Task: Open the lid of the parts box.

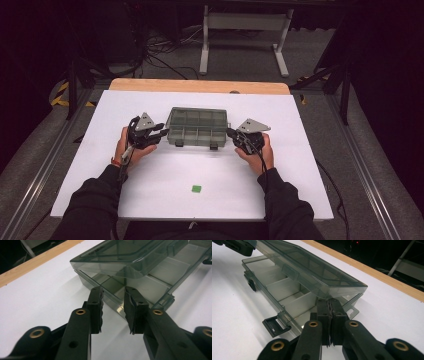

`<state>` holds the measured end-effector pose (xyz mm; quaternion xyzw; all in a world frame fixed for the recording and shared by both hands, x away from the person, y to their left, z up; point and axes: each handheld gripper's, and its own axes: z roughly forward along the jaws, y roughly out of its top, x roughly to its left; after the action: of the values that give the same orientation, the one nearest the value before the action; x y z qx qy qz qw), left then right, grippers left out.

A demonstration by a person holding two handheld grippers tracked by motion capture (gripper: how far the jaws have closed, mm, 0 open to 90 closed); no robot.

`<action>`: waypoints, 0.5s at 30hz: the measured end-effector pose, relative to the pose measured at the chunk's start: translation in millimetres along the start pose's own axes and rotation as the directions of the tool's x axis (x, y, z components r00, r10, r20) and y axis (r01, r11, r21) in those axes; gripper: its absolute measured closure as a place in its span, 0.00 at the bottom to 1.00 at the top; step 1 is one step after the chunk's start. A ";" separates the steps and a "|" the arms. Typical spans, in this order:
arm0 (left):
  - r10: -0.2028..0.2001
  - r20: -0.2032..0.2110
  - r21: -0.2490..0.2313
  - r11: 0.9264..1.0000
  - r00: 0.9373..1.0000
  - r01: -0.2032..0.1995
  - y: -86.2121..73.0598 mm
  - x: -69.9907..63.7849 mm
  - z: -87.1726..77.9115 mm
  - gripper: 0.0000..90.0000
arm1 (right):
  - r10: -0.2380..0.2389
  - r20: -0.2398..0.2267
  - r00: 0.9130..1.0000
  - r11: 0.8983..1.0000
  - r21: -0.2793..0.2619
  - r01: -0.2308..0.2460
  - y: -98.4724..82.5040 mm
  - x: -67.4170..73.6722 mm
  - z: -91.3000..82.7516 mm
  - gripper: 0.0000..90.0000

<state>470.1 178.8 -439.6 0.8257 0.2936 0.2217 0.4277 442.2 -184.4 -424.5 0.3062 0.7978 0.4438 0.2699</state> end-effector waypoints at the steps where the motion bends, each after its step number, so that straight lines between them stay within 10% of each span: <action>1: 0.009 0.000 0.002 1.000 1.000 -0.009 0.5 -0.1 0.2 0.77 | 0.002 0.003 1.000 1.000 -0.001 -0.002 0.3 0.1 0.5 0.97; 15: 0.004 -0.046 -0.019 1.000 0.999 -0.005 6.8 1.4 1.9 0.66 | 0.008 0.040 0.999 1.000 -0.012 -0.008 3.1 -3.4 3.2 0.80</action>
<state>474.3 175.5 -434.8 0.8168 0.2992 0.2443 0.4284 447.5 -183.9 -422.7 0.3166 0.7883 0.4434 0.2859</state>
